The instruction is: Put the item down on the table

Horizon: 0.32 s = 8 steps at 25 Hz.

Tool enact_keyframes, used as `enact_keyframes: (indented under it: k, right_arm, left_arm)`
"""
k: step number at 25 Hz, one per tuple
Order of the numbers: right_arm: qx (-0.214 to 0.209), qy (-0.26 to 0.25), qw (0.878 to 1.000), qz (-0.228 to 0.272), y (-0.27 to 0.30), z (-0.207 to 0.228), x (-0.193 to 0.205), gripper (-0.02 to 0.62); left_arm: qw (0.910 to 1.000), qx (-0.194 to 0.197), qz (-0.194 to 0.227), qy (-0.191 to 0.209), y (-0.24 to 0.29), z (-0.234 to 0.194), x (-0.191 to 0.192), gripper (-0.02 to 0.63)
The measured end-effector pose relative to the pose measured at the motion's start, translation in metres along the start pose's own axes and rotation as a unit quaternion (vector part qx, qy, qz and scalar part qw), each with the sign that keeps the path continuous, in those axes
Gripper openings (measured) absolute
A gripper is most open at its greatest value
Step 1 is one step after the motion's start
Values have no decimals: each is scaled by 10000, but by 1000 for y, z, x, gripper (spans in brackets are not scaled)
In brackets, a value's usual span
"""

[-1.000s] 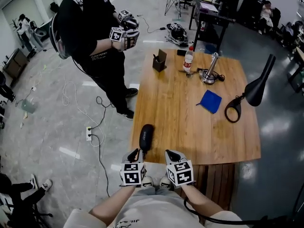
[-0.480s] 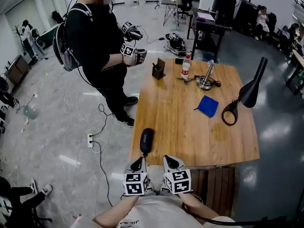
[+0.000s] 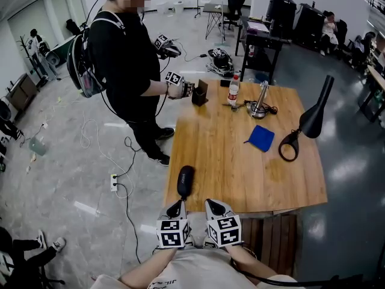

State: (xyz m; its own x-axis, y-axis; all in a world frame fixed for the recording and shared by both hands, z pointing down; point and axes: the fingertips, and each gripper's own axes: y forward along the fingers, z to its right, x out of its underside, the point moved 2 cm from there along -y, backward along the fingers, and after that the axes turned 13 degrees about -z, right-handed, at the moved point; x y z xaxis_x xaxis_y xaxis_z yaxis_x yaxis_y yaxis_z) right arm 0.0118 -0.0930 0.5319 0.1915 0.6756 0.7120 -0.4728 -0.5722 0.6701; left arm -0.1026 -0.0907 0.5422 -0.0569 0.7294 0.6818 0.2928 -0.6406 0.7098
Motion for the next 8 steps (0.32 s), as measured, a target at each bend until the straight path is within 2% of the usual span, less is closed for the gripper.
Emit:
enact_keyframes:
  k: [8]
  right_arm:
    - [-17, 79, 10000, -22, 0, 1, 3, -2]
  left_arm:
    - [9999, 68, -72, -57, 0, 1, 2, 8]
